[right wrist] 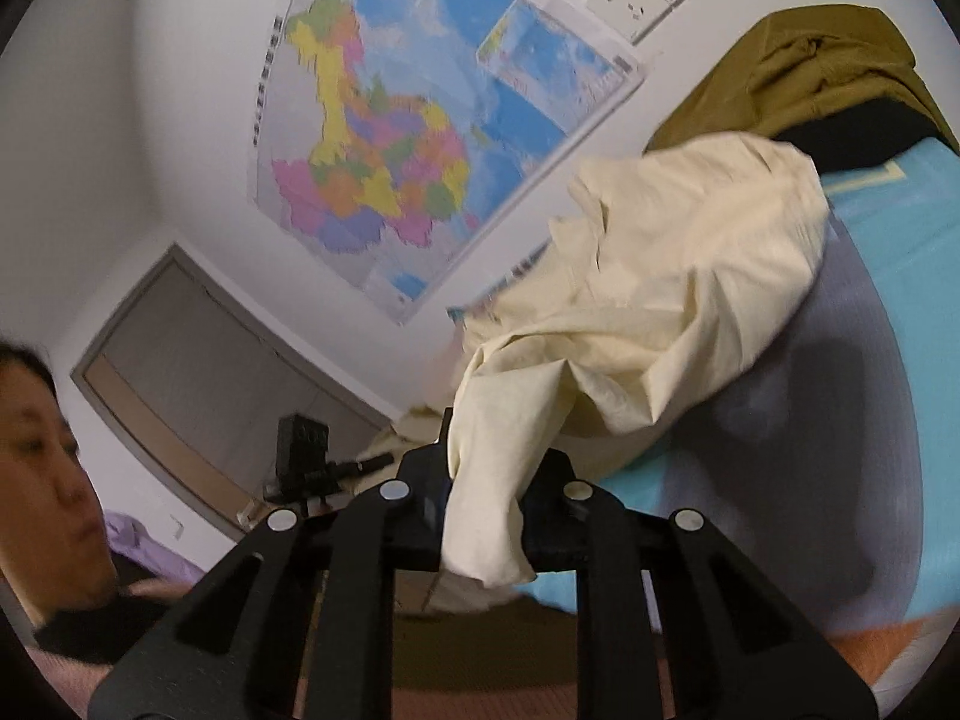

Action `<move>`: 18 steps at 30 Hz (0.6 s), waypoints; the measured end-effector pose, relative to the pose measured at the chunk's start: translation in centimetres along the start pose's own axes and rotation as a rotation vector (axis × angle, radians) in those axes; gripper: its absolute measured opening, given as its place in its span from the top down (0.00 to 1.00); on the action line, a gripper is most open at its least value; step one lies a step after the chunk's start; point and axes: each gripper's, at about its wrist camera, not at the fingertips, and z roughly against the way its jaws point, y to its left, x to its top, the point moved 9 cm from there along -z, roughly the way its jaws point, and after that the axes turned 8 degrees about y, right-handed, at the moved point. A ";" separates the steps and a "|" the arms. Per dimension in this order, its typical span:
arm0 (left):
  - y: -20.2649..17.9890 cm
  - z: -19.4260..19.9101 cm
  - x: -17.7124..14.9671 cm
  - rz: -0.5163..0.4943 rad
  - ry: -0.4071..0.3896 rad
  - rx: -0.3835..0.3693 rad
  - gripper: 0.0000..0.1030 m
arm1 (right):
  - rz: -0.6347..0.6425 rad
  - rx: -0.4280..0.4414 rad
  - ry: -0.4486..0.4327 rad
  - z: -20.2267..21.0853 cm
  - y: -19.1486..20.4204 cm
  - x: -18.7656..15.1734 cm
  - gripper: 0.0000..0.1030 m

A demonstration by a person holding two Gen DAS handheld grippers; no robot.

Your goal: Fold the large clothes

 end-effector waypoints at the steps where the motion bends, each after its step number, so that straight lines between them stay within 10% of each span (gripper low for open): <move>1: -0.2 0.3 0.5 -0.004 0.001 0.007 0.78 | -0.001 0.006 -0.010 0.0 0.2 0.9 0.84; 18: -2.3 2.7 10.7 -0.071 0.012 0.090 0.78 | -0.016 -0.024 -0.094 -2.6 -0.2 13.8 0.84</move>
